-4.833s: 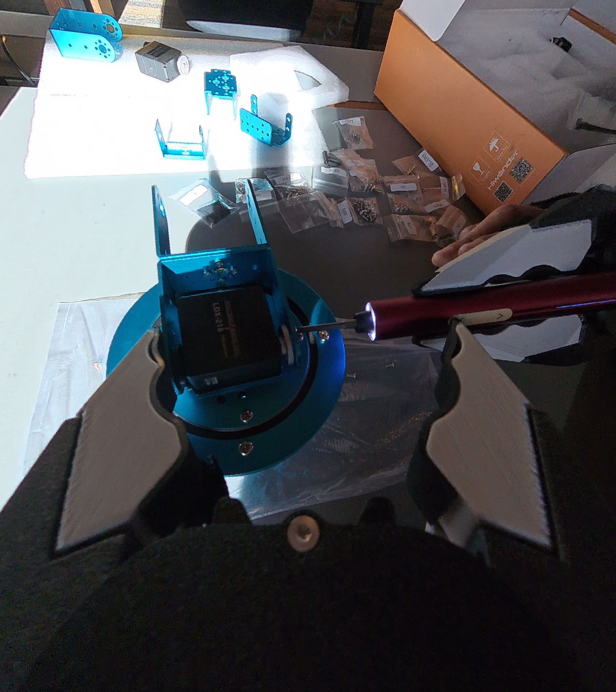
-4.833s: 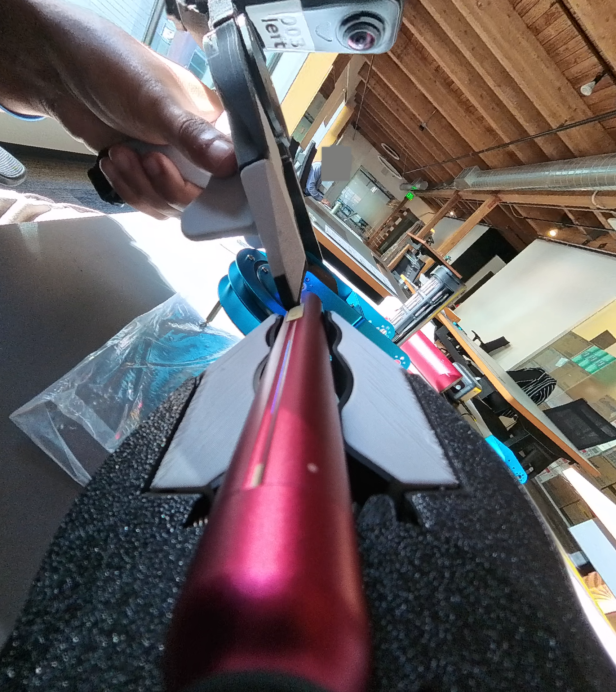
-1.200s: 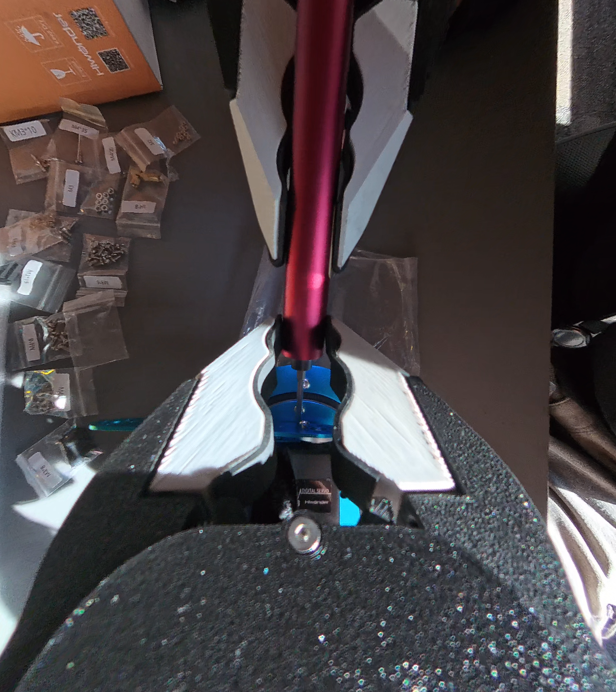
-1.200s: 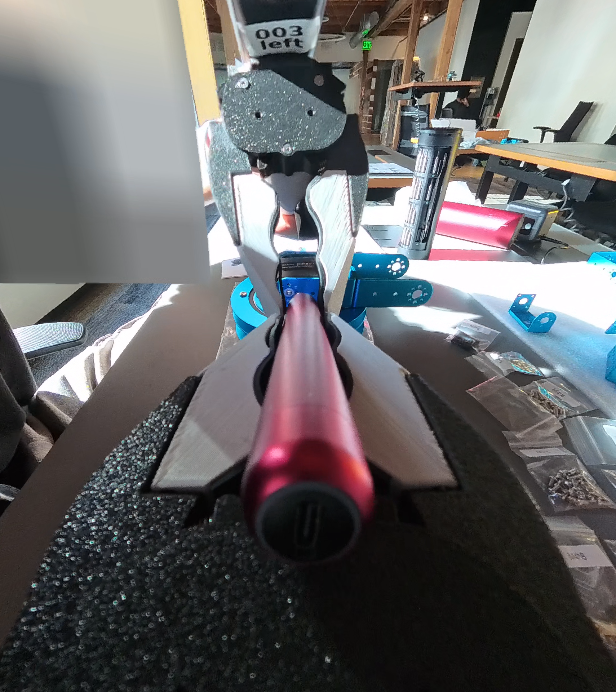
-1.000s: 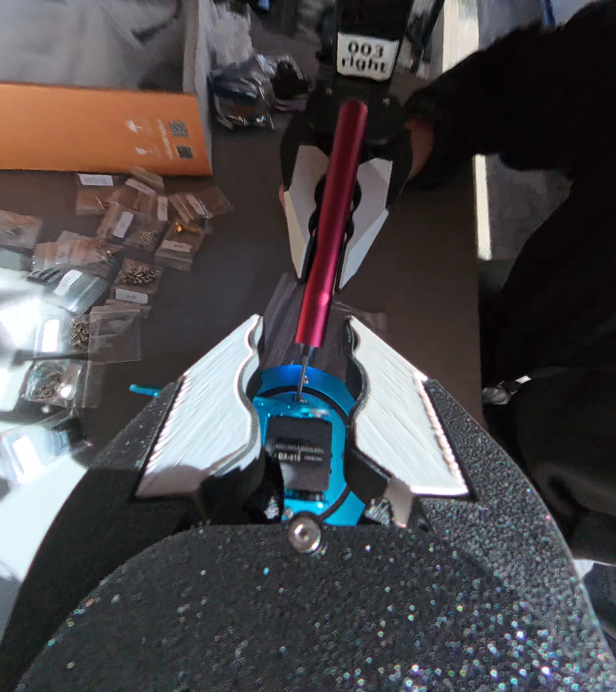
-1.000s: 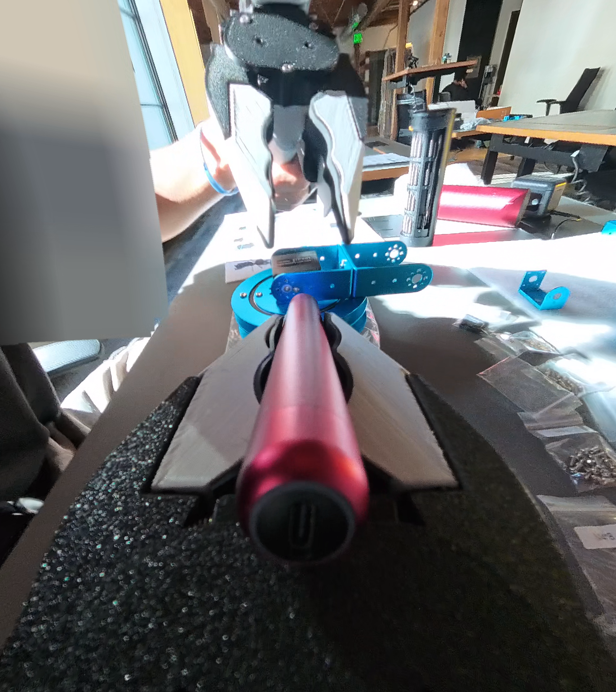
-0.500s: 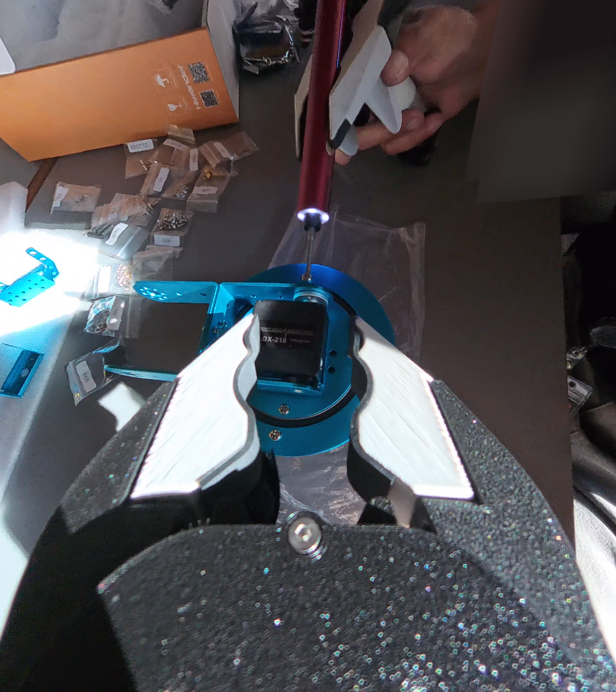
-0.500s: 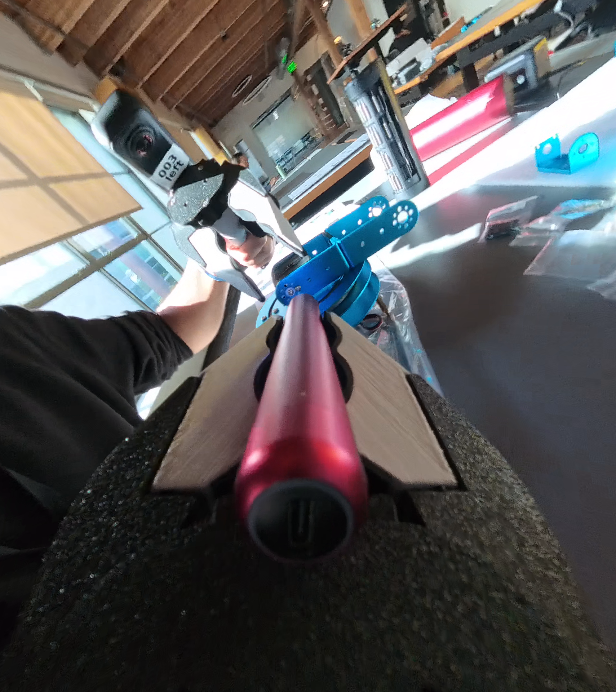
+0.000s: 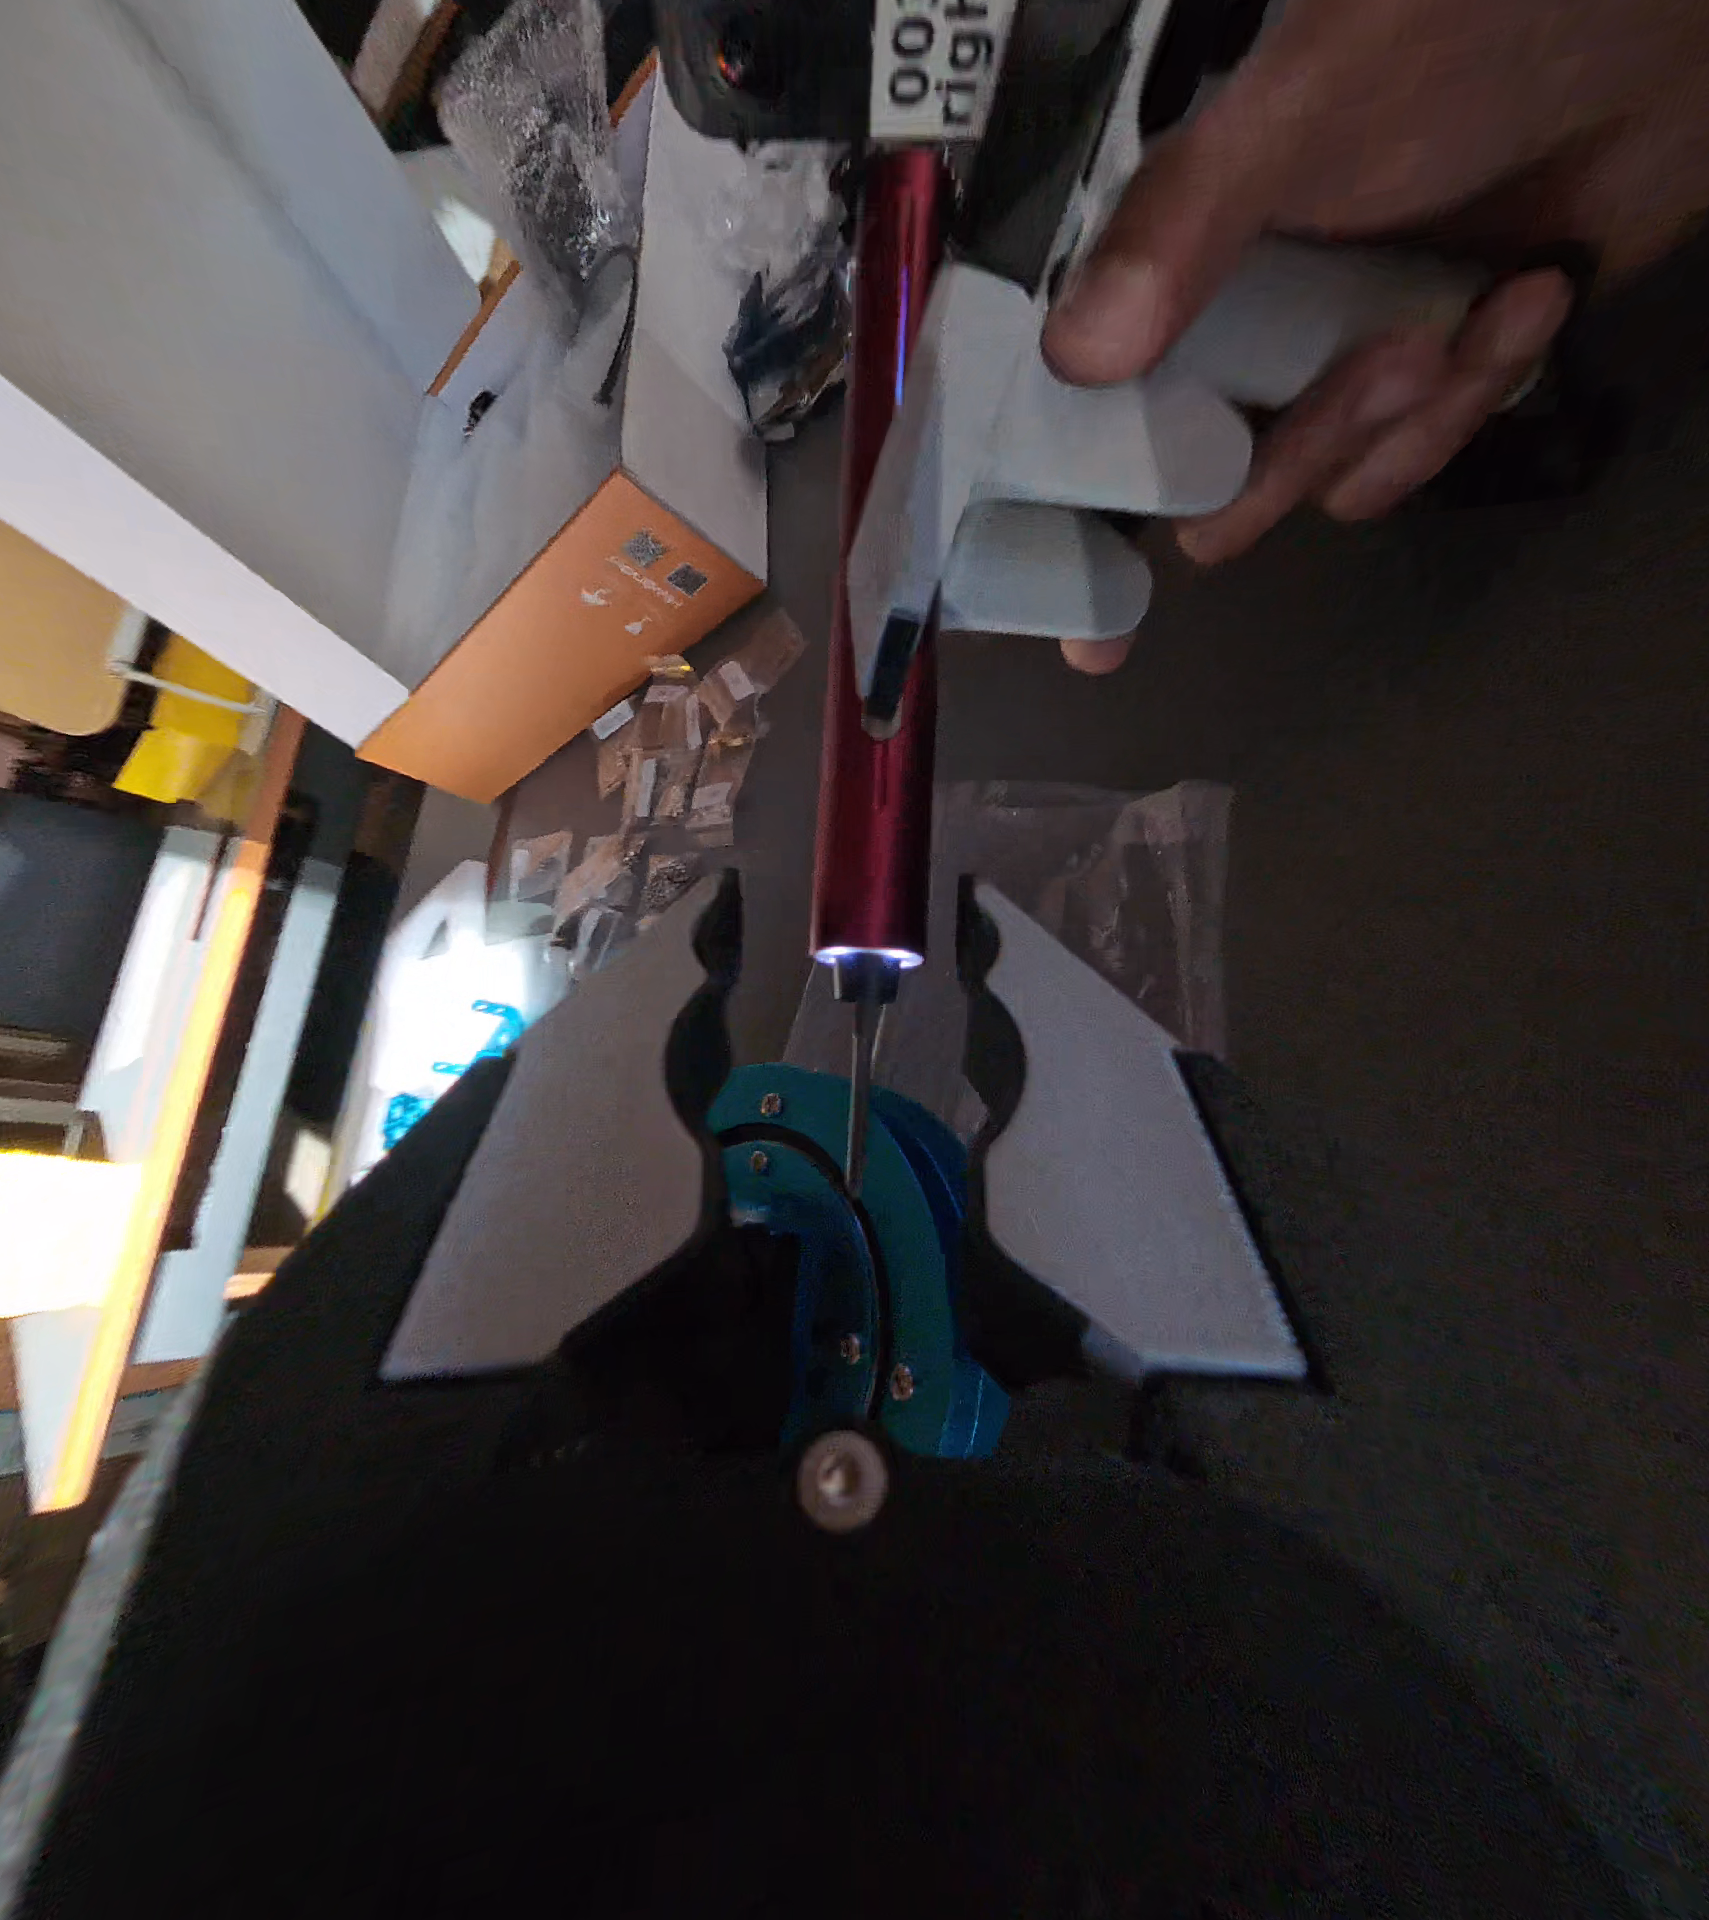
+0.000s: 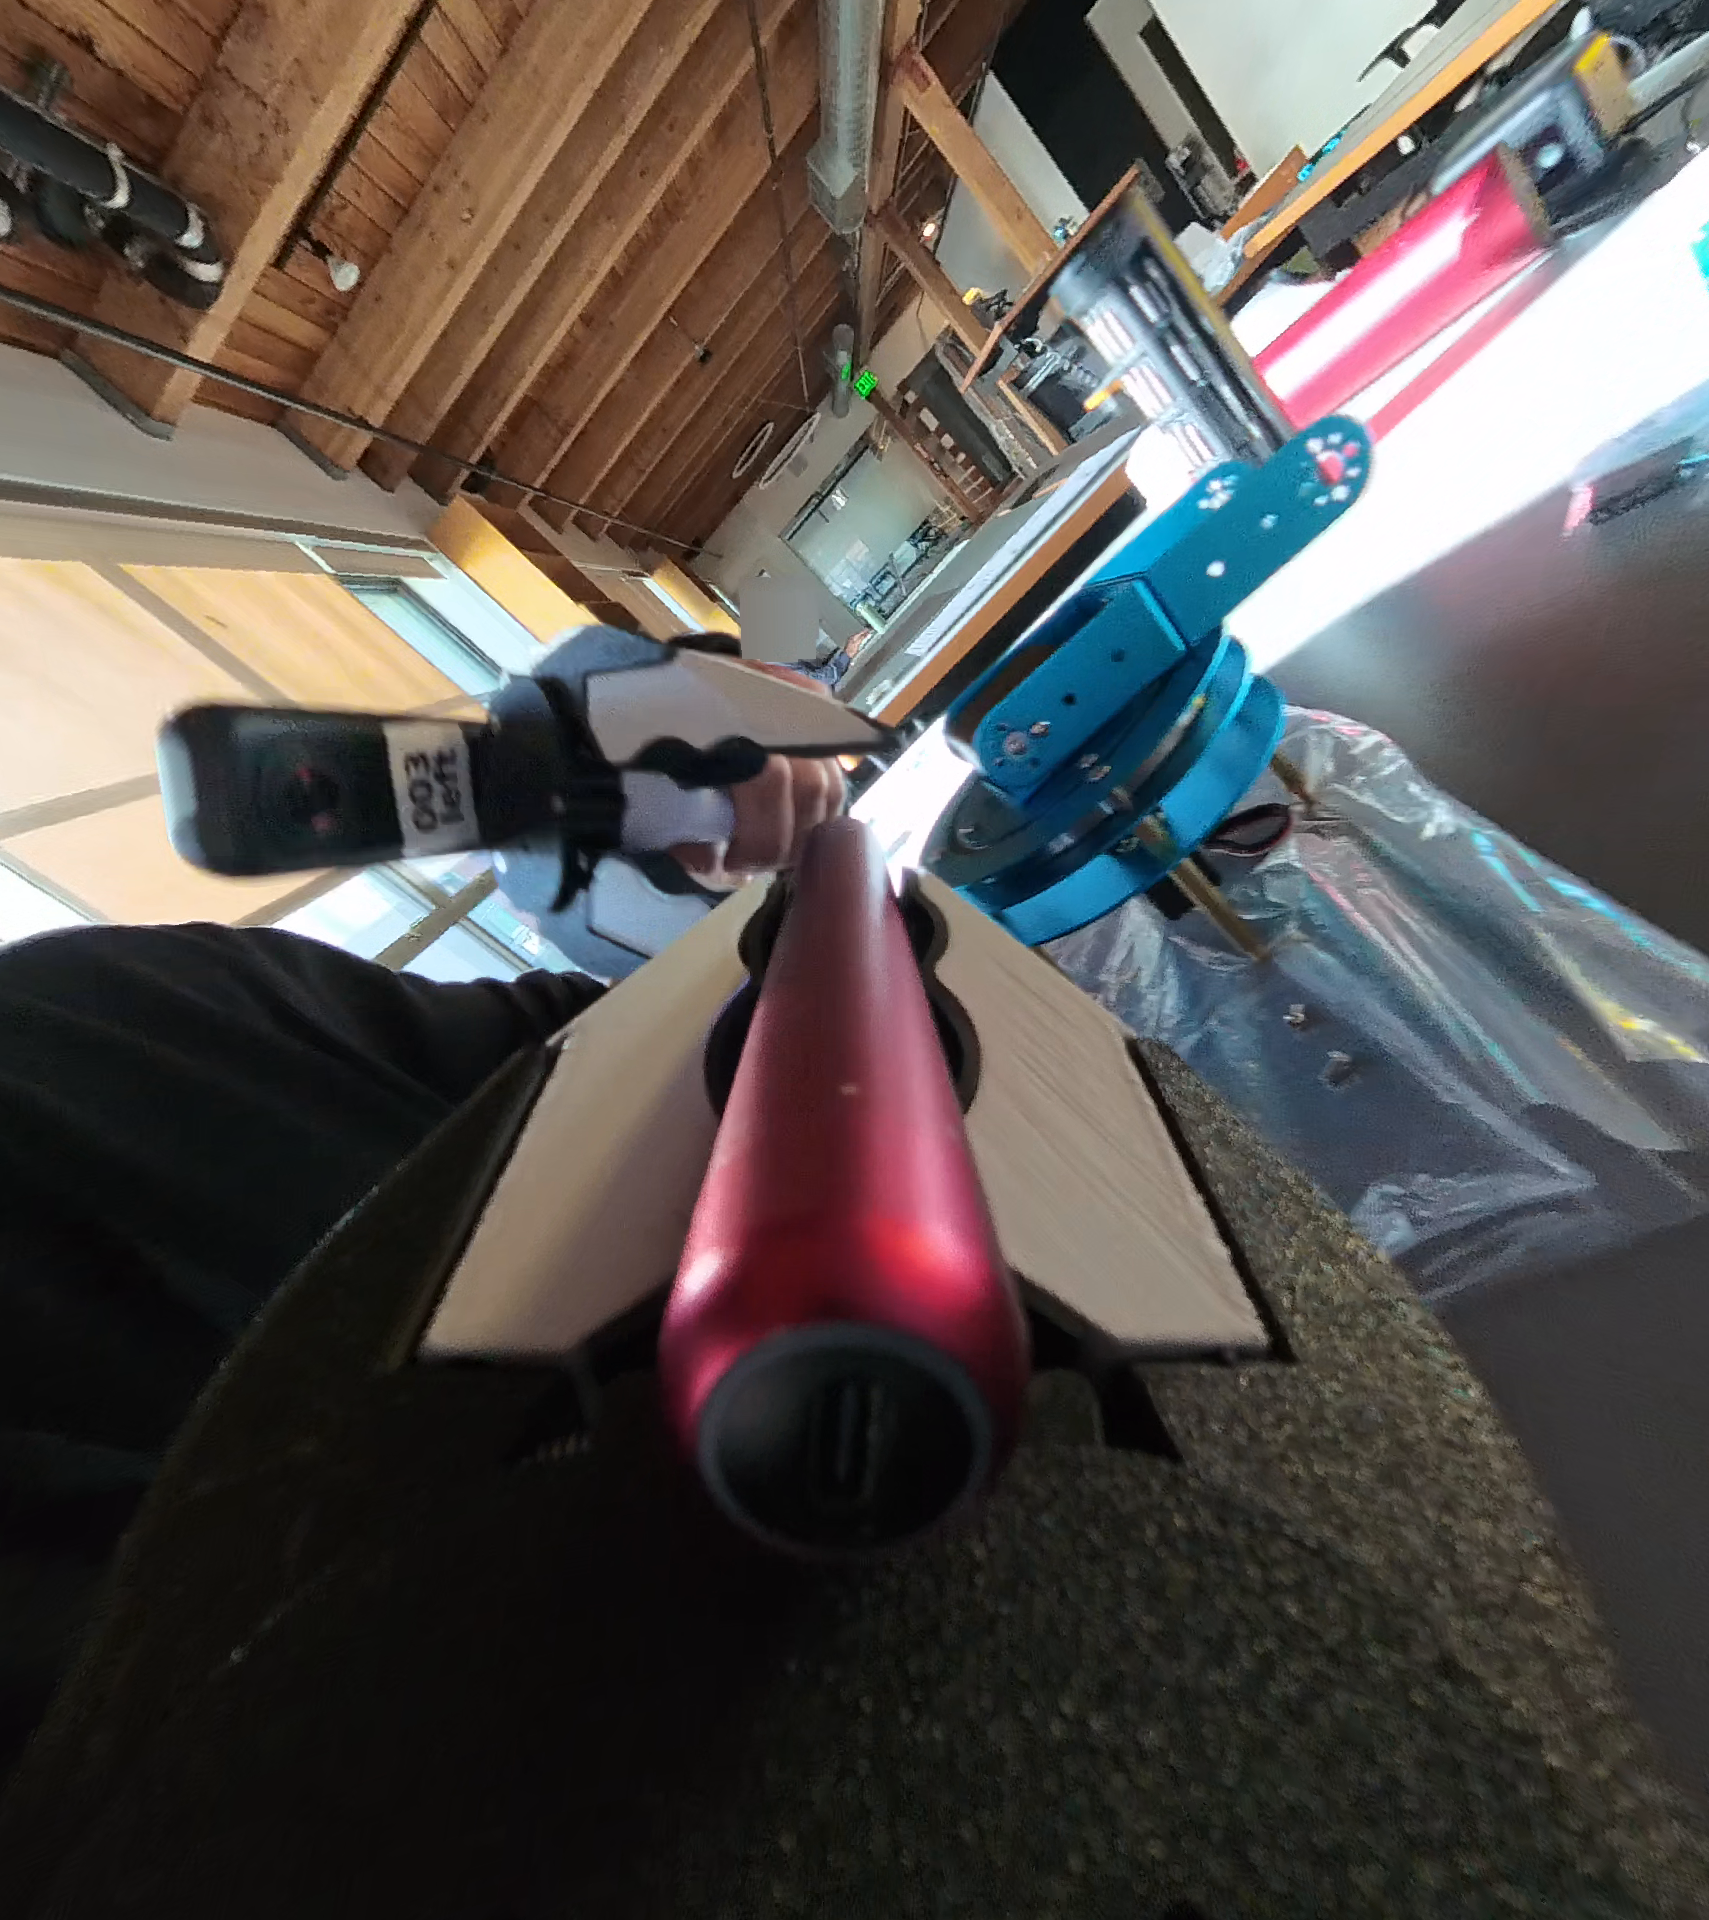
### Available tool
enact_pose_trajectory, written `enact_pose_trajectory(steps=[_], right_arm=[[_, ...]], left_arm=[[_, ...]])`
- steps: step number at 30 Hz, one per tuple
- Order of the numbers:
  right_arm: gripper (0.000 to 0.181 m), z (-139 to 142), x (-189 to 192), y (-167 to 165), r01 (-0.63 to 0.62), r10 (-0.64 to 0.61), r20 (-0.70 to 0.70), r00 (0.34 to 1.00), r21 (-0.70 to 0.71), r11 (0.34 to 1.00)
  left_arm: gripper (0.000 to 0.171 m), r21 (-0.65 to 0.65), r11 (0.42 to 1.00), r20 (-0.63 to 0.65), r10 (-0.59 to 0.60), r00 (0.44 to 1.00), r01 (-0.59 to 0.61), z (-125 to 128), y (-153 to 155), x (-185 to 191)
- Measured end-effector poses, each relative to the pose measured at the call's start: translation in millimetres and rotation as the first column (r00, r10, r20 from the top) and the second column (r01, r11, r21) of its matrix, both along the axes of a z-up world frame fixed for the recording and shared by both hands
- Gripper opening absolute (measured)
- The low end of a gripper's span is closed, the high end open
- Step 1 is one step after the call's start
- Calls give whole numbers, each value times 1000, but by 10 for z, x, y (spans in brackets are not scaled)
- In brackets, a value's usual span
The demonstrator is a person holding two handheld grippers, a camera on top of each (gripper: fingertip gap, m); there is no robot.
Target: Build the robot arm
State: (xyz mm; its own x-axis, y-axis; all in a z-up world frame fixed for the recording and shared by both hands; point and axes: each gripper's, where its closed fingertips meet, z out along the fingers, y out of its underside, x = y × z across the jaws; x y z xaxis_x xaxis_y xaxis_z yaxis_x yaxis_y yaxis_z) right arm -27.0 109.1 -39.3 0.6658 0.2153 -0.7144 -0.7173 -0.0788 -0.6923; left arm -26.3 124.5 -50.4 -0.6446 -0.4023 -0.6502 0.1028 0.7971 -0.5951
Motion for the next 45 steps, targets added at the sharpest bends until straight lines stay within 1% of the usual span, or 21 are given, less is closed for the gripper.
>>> enact_pose_trajectory(steps=[1,2,4,5,6,8,10,17,21,25,27,30,31,32,34,35,36,37,39,41,45], right_arm=[[22,38,-37,-15,-2,2,-1,1000,8,1000],[22,70,-64,-29,2,-2,6,1000,13,1000],[21,120,-55,-71,47,-47,47,998,21,999],[21,159,-50,-96,73,-75,67,995,39,997],[21,209,-40,-115,110,-116,82,990,70,991],[22,206,-17,-100,195,-203,110,973,76,978],[22,208,-14,-80,228,-238,110,965,97,969],[23,233,60,21,222,-225,9,974,127,967],[28,160,144,65,240,-242,11,970,101,966],[26,103,228,80,272,-275,33,961,79,959],[22,99,264,89,270,-273,41,961,74,960],[21,82,306,132,269,-272,45,961,50,962],[21,60,323,141,268,-269,33,963,36,963],[21,36,338,144,262,-262,13,965,25,965],[22,-28,382,138,262,-261,-39,964,2,965],[20,-70,411,133,270,-271,-64,961,-13,963],[20,-111,436,130,279,-280,-90,956,-25,960],[20,-142,451,128,281,-282,-123,951,-30,959],[20,-171,523,112,325,-321,-193,927,-10,946],[20,-177,561,115,355,-341,-254,905,8,935],[20,-187,543,182,367,-351,-280,893,4,930]], left_arm=[[34,35,999,31,2,1000,-4,-25,-53,-1],[21,45,999,70,17,997,-20,-15,-90,18],[20,17,999,84,50,995,-52,-5,-155,28],[25,-32,997,71,67,995,-65,22,-189,22],[20,-69,995,80,75,994,-70,62,-208,23],[20,-75,992,60,109,992,-104,24,-171,41],[20,-103,989,36,111,993,-107,6,-166,30],[20,-80,989,18,124,992,-122,62,-54,100],[19,-81,989,10,123,992,-122,49,-31,177],[20,-53,989,19,138,990,-137,-34,3,288],[21,-82,985,8,152,988,-151,-67,8,343],[26,-169,971,-40,165,986,-169,-43,62,346],[36,-223,961,-82,148,986,-162,-10,93,296],[45,-275,947,-125,135,983,-166,29,164,240],[48,-353,916,-217,117,969,-190,61,395,120],[52,-362,910,-283,101,954,-204,18,509,58],[56,-361,904,-305,119,945,-230,-1,647,58],[56,-365,900,-312,124,942,-239,-1,749,59],[56,-389,894,-344,84,935,-223,25,824,44],[56,-380,905,-345,54,937,-192,52,851,60],[57,-265,947,-394,66,917,-183,-148,927,160]])
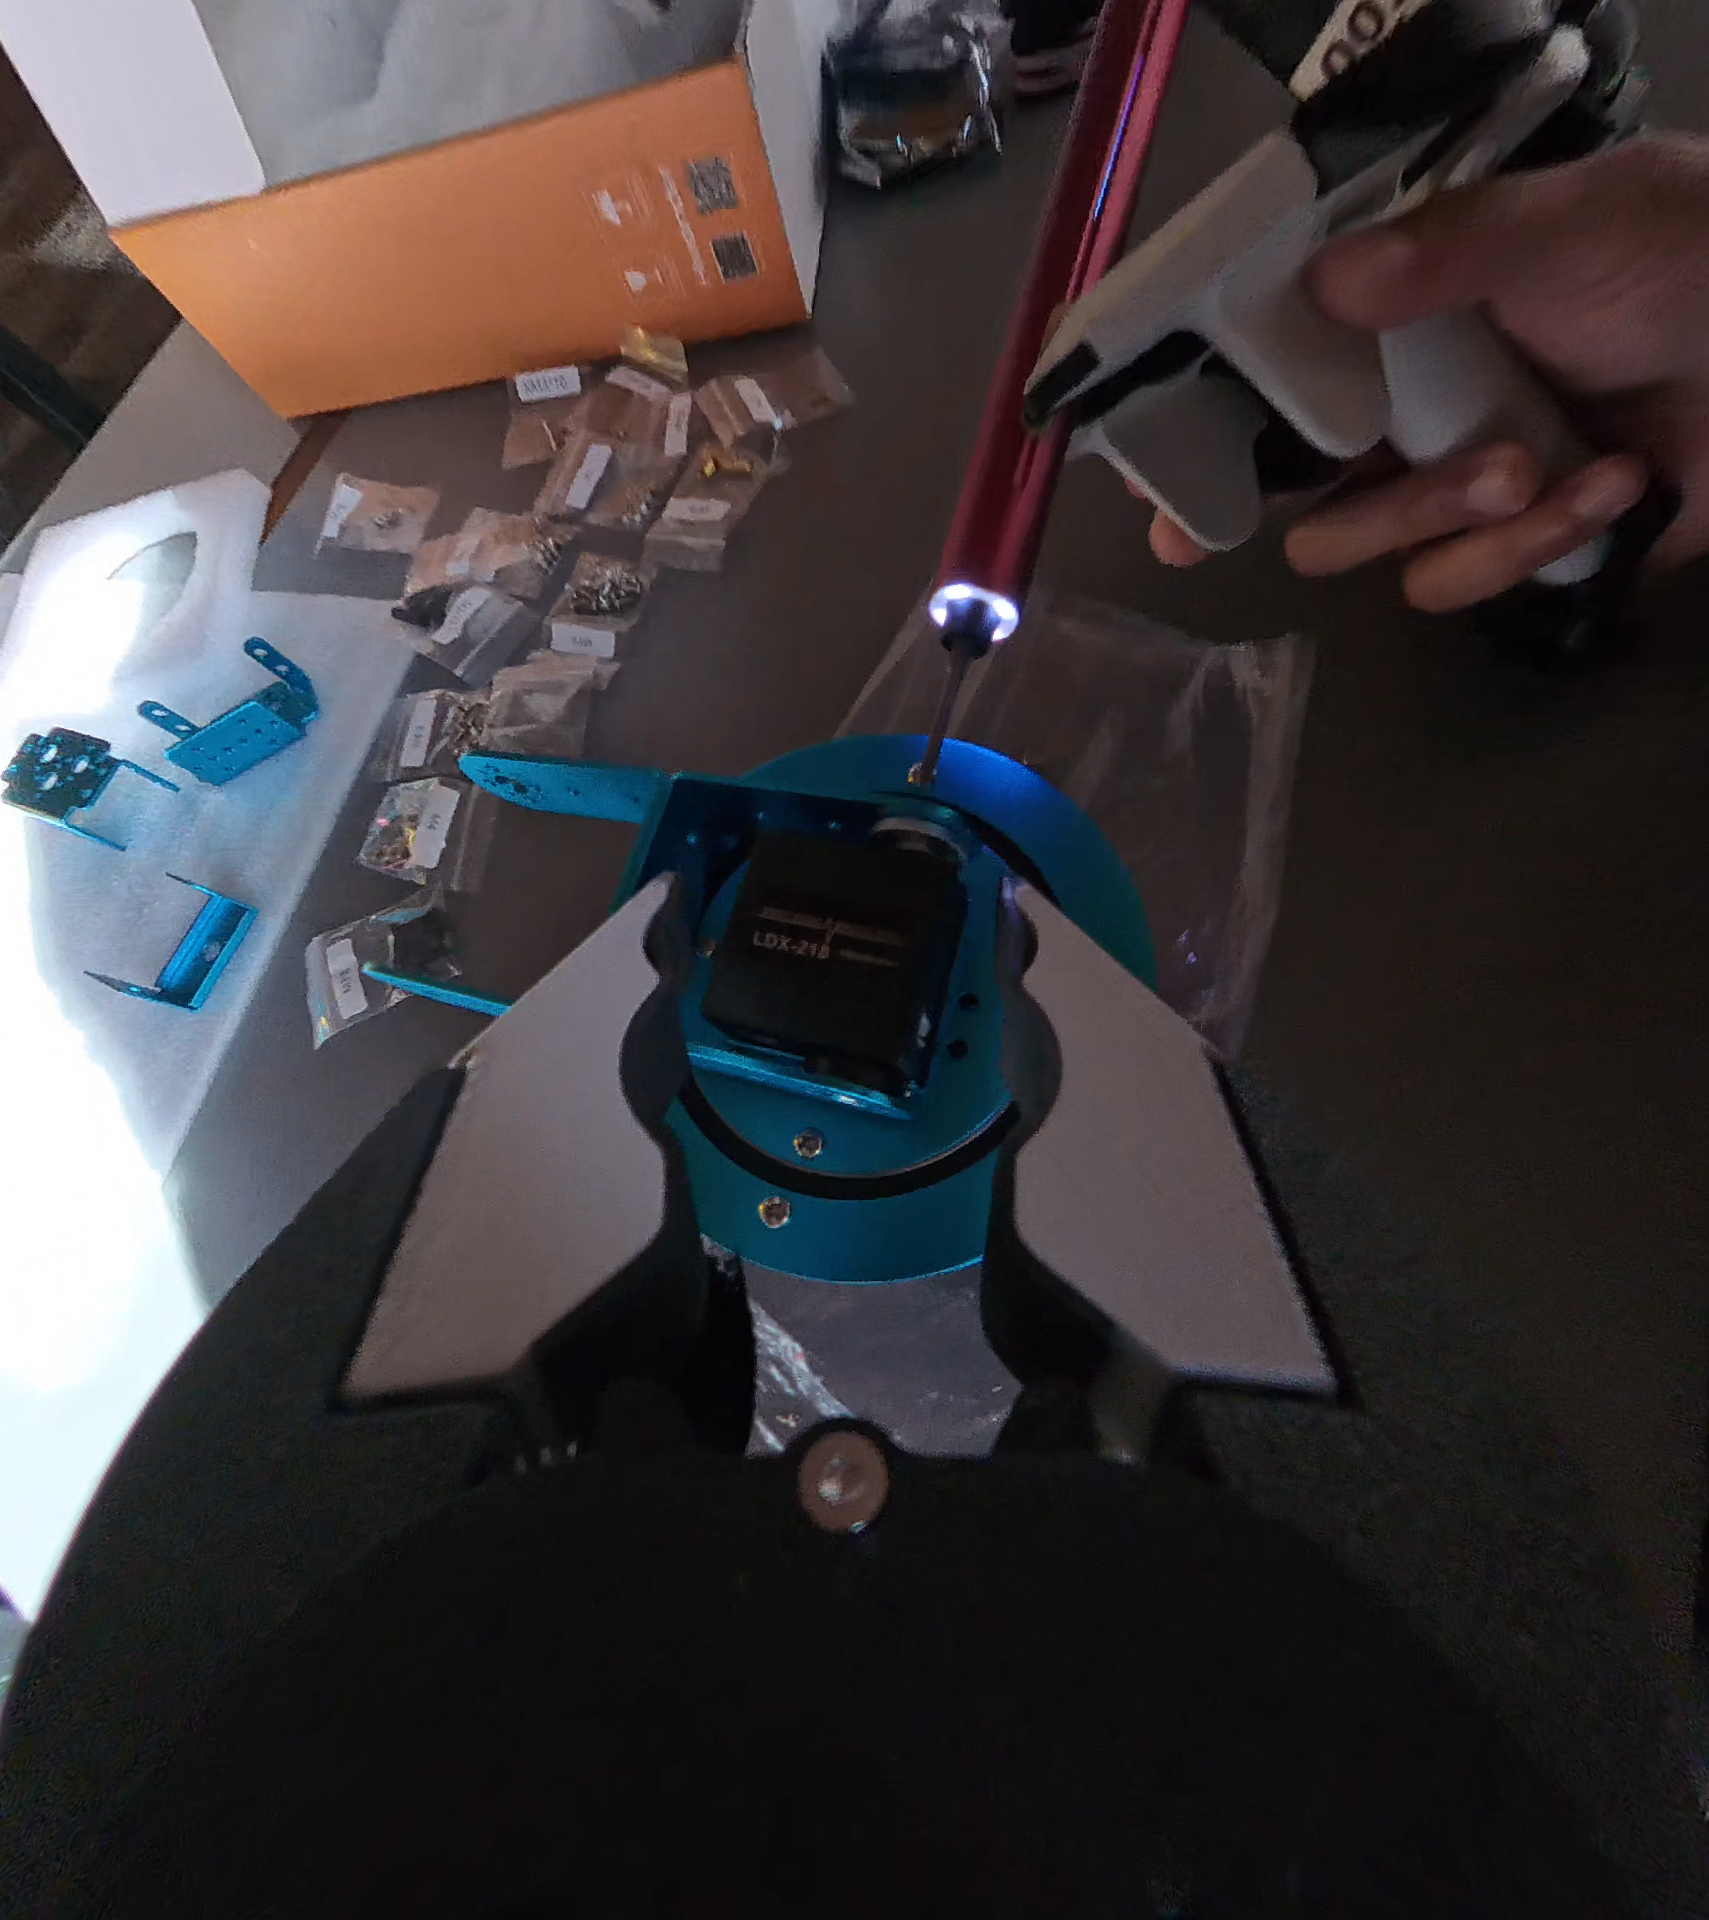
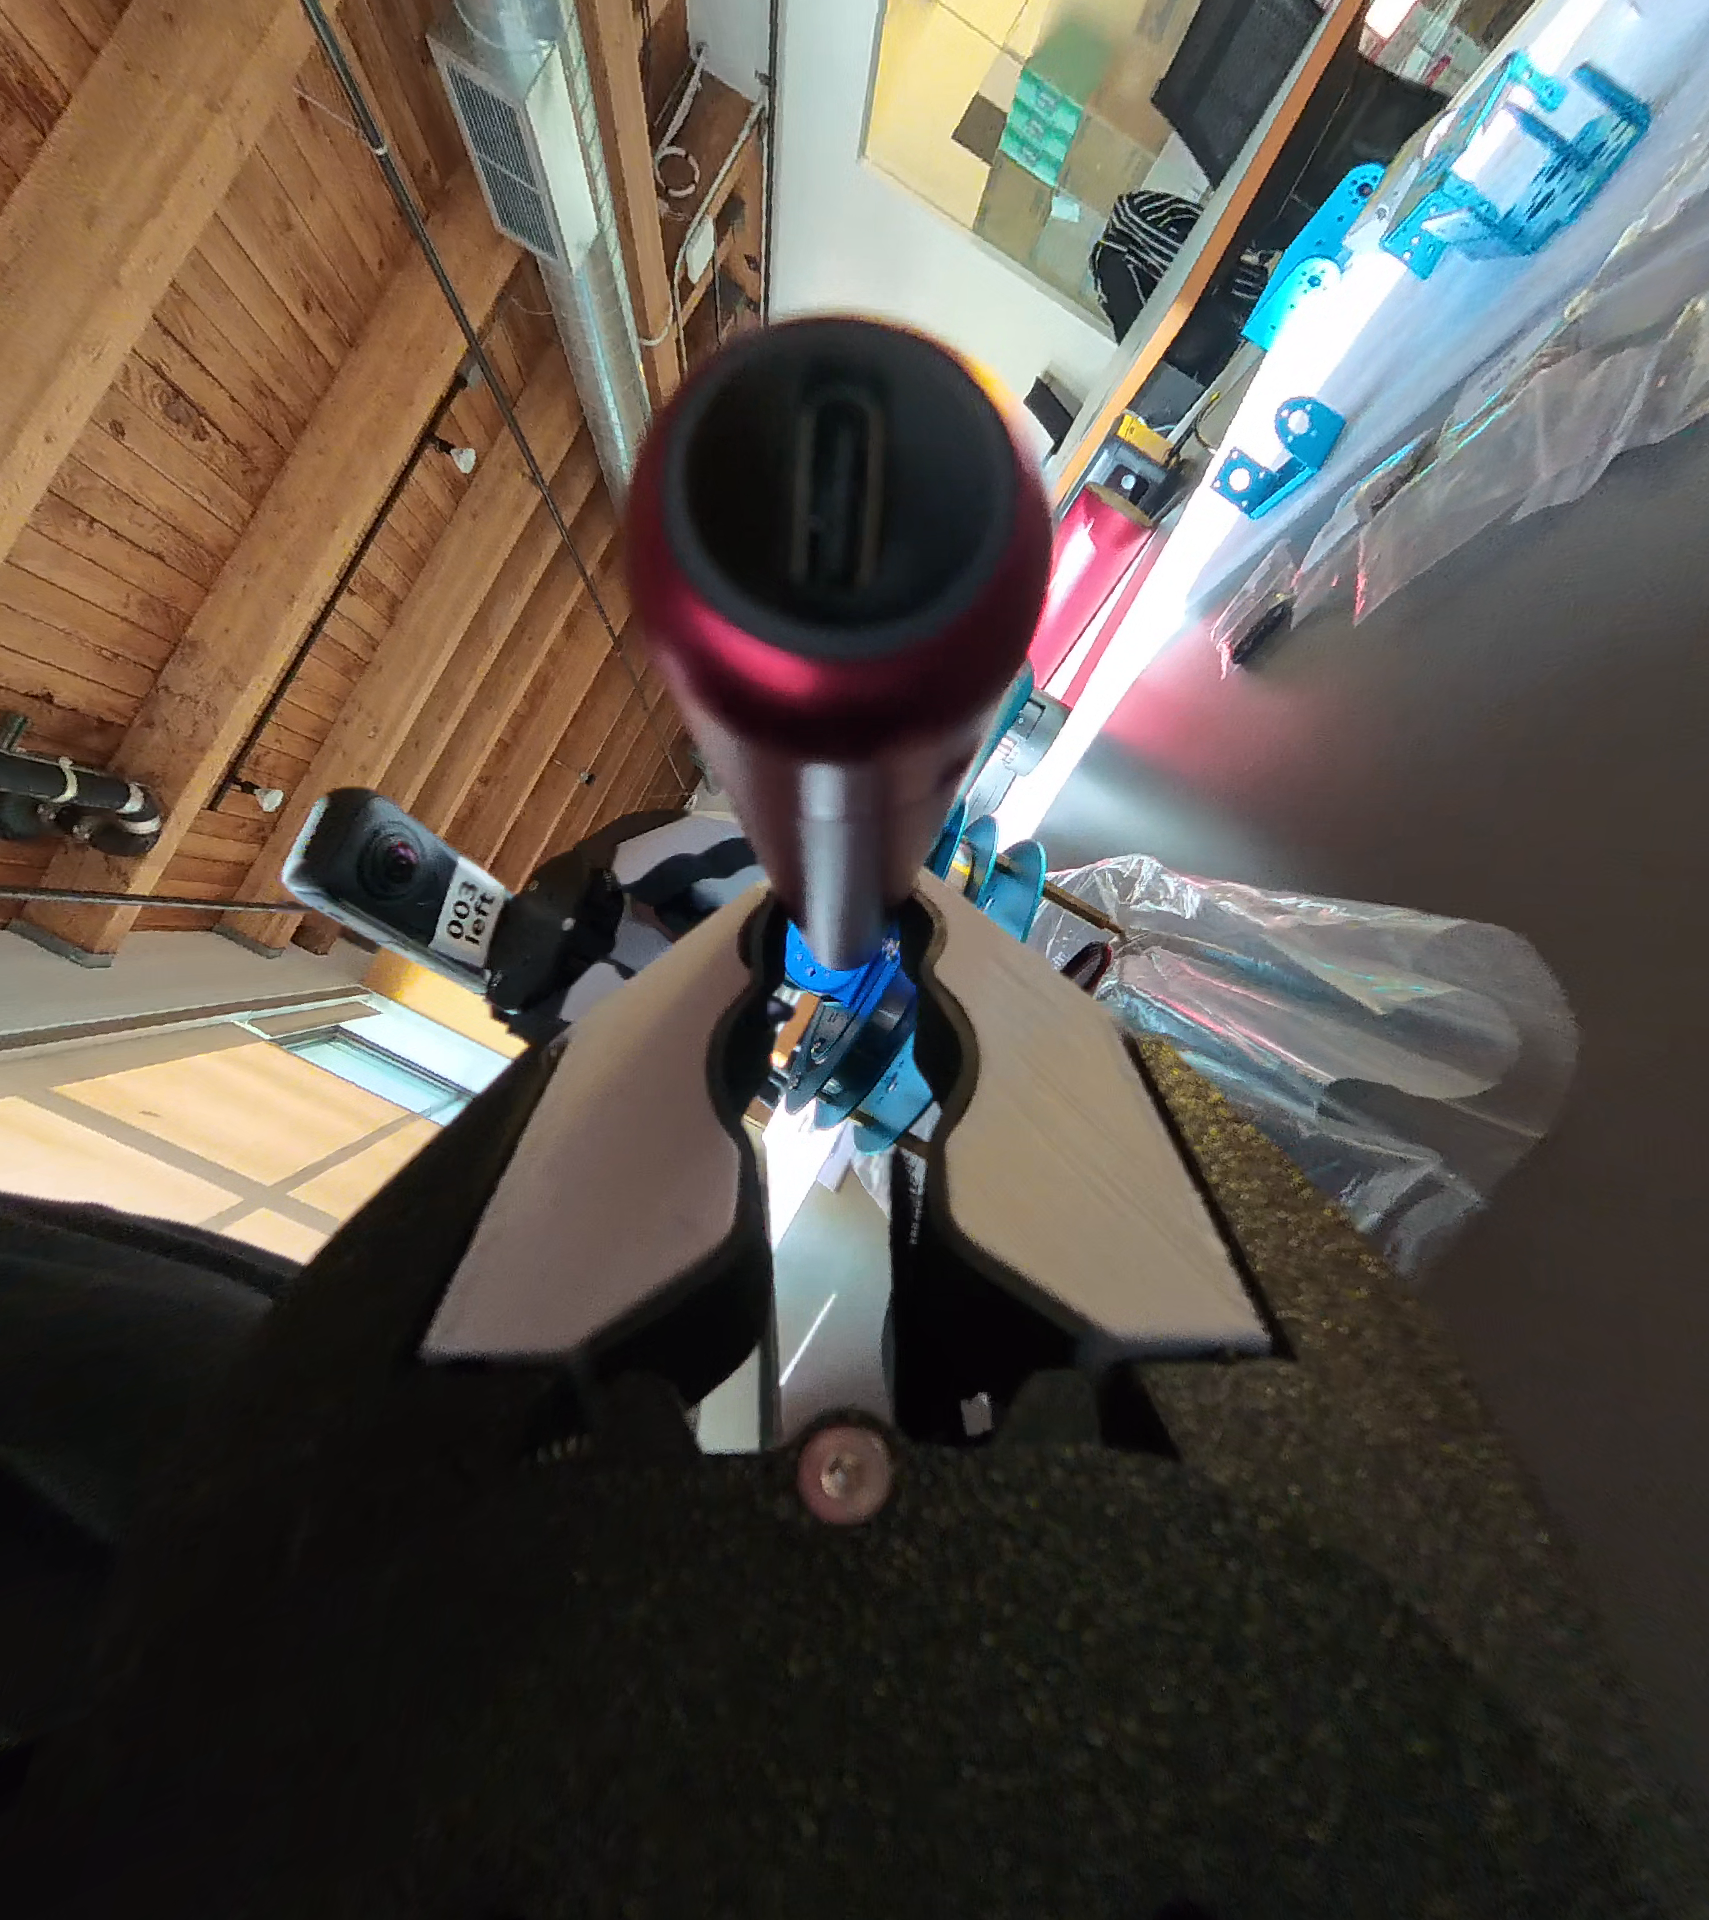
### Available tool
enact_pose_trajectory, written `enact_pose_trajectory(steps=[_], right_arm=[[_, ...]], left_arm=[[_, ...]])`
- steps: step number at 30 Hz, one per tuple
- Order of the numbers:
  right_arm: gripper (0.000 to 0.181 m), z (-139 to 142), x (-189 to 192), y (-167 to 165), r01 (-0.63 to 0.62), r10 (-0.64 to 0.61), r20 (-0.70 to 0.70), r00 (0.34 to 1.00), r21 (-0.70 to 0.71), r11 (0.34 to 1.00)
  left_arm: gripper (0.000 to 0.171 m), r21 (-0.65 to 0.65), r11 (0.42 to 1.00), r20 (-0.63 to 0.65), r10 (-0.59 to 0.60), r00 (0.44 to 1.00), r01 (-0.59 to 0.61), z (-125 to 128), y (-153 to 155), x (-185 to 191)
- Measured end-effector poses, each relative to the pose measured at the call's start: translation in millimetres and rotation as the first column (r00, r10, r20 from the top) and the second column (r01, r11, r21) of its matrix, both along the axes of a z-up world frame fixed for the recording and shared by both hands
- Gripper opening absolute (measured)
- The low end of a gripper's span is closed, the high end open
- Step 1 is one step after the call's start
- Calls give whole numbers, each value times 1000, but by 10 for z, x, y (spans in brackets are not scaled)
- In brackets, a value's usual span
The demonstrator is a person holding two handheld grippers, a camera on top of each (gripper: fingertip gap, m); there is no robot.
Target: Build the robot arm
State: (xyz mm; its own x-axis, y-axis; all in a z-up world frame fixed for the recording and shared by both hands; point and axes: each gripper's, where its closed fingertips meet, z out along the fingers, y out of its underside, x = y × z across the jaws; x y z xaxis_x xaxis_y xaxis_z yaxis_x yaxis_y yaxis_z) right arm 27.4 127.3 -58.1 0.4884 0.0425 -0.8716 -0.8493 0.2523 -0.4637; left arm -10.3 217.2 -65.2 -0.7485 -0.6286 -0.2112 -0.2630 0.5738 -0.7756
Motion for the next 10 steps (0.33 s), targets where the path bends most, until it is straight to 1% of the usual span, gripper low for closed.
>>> enact_pose_trajectory(steps=[3,5,10], right_arm=[[19,-28,-13,66,-5,6,-33,999,7,1000],[20,-44,-23,108,-15,15,-41,999,4,1000],[20,-42,24,102,-5,7,-60,998,23,1000]], left_arm=[[57,33,999,-24,-36,999,36,-126,-18,9],[50,36,999,-6,-36,999,37,-119,-4,31],[48,25,999,13,-33,999,33,-99,19,33]])
